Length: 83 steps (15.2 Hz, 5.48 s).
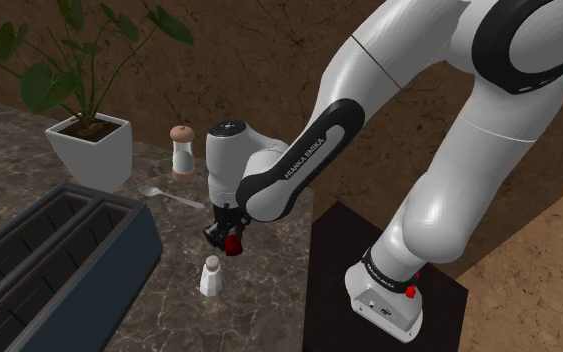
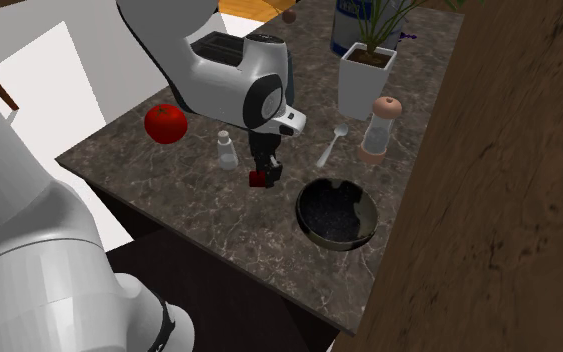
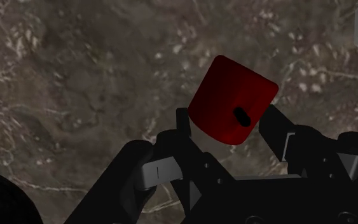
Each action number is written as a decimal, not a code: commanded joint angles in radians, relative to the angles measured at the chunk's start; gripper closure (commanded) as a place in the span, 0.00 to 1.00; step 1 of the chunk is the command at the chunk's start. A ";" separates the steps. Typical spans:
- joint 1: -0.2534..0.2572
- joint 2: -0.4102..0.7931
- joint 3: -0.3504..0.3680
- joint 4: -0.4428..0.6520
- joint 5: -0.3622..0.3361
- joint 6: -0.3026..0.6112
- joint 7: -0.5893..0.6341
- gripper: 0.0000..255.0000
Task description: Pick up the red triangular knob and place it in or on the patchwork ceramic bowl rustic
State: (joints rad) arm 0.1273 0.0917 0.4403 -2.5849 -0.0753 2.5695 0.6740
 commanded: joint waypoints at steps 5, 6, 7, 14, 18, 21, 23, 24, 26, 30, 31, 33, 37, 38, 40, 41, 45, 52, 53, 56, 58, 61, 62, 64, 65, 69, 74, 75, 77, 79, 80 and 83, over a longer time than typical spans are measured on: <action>-0.003 -0.048 0.009 0.001 0.040 -0.043 -0.029 1.00; -0.003 -0.063 0.011 0.002 0.053 -0.058 -0.038 1.00; -0.003 -0.079 0.012 0.004 0.065 -0.073 -0.047 1.00; 0.004 -0.179 0.012 0.020 0.130 -0.181 -0.095 1.00; 0.008 -0.230 0.007 0.035 0.156 -0.244 -0.115 1.00; 0.012 -0.265 0.002 0.049 0.171 -0.290 -0.127 1.00; 0.014 -0.287 -0.002 0.060 0.179 -0.322 -0.134 1.00; 0.015 -0.298 -0.004 0.065 0.183 -0.337 -0.137 1.00; 0.017 -0.318 -0.008 0.077 0.189 -0.368 -0.143 1.00; 0.019 -0.355 -0.017 0.103 0.199 -0.429 -0.153 1.00; 0.020 -0.363 -0.019 0.110 0.201 -0.444 -0.155 1.00; 0.021 -0.379 -0.023 0.125 0.204 -0.474 -0.158 1.00; -0.002 -0.397 -0.061 0.121 0.192 -0.490 -0.211 1.00; -0.014 -0.399 -0.078 0.116 0.184 -0.488 -0.236 1.00; -0.039 -0.401 -0.112 0.109 0.167 -0.485 -0.285 1.00; -0.052 -0.399 -0.129 0.108 0.158 -0.483 -0.309 1.00; -0.105 -0.383 -0.195 0.114 0.120 -0.474 -0.402 1.00; -0.197 -0.311 -0.306 0.173 0.052 -0.459 -0.561 1.00; -0.198 -0.304 -0.306 0.166 0.051 -0.445 -0.560 1.00; -0.199 -0.281 -0.304 0.145 0.048 -0.401 -0.555 1.00; -0.199 -0.264 -0.303 0.132 0.044 -0.372 -0.552 1.00; -0.200 -0.238 -0.302 0.115 0.039 -0.328 -0.547 1.00; -0.201 -0.228 -0.302 0.109 0.037 -0.313 -0.545 1.00; -0.202 -0.204 -0.301 0.097 0.032 -0.277 -0.539 1.00; -0.201 -0.204 -0.301 0.097 0.032 -0.277 -0.539 1.00; -0.201 -0.204 -0.301 0.097 0.032 -0.277 -0.539 1.00; -0.201 -0.204 -0.301 0.097 0.032 -0.277 -0.539 0.00; -0.201 -0.204 -0.301 0.097 0.032 -0.277 -0.539 0.00; -0.201 -0.204 -0.301 0.097 0.032 -0.277 -0.539 0.00; -0.200 -0.225 -0.301 0.113 0.037 -0.314 -0.543 0.00; -0.199 -0.245 -0.301 0.130 0.041 -0.350 -0.546 0.00; -0.197 -0.276 -0.301 0.164 0.048 -0.415 -0.551 0.00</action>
State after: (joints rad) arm -0.0704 -0.1737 0.1389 -2.4259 -0.0296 2.1709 0.1238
